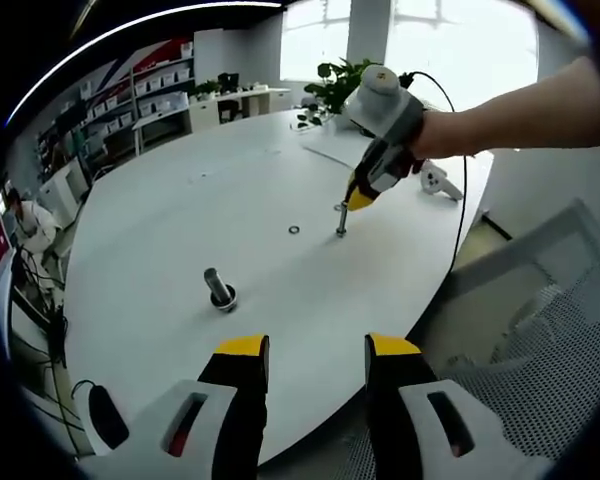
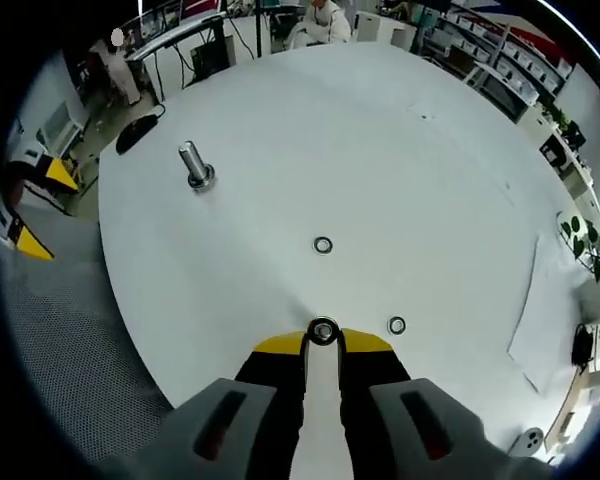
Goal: Place the washer onto the threaded stud by aligning its center hole with the stud, sliding it down to the base, and recovering from edge contact or off-axis alignment until the washer reaches the visible bottom stop.
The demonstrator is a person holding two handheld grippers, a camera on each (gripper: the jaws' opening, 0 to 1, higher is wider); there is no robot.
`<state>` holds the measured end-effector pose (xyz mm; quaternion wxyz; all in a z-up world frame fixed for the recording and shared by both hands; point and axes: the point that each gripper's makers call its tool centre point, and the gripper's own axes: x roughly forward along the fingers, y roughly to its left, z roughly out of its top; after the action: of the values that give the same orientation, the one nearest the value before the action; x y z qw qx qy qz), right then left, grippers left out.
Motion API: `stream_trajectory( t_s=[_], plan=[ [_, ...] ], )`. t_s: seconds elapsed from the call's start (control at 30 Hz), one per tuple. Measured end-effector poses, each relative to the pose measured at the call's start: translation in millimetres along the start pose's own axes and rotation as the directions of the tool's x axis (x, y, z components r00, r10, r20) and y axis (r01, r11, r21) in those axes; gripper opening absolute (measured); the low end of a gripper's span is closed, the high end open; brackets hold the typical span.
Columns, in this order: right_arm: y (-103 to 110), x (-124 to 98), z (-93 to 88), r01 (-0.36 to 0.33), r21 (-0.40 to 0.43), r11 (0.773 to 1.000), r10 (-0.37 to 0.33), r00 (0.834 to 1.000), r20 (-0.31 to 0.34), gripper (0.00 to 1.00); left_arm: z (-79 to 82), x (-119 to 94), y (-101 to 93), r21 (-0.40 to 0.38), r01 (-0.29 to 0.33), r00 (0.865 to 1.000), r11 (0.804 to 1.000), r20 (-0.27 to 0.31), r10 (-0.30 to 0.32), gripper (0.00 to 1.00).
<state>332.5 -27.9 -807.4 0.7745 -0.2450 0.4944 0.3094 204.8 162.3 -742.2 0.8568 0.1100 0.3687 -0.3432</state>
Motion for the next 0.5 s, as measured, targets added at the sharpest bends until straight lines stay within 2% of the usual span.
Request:
stream_trajectory(
  t_s=[0.5],
  plan=[
    [-2.6,18.2,-6.8,-0.013,-0.001,1.0,0.013,0.999,-0.04,0.13,-1.8,0.5,-0.4,0.001,0.001,1.0,1.0,-0.007,-0.001,0.36]
  ],
)
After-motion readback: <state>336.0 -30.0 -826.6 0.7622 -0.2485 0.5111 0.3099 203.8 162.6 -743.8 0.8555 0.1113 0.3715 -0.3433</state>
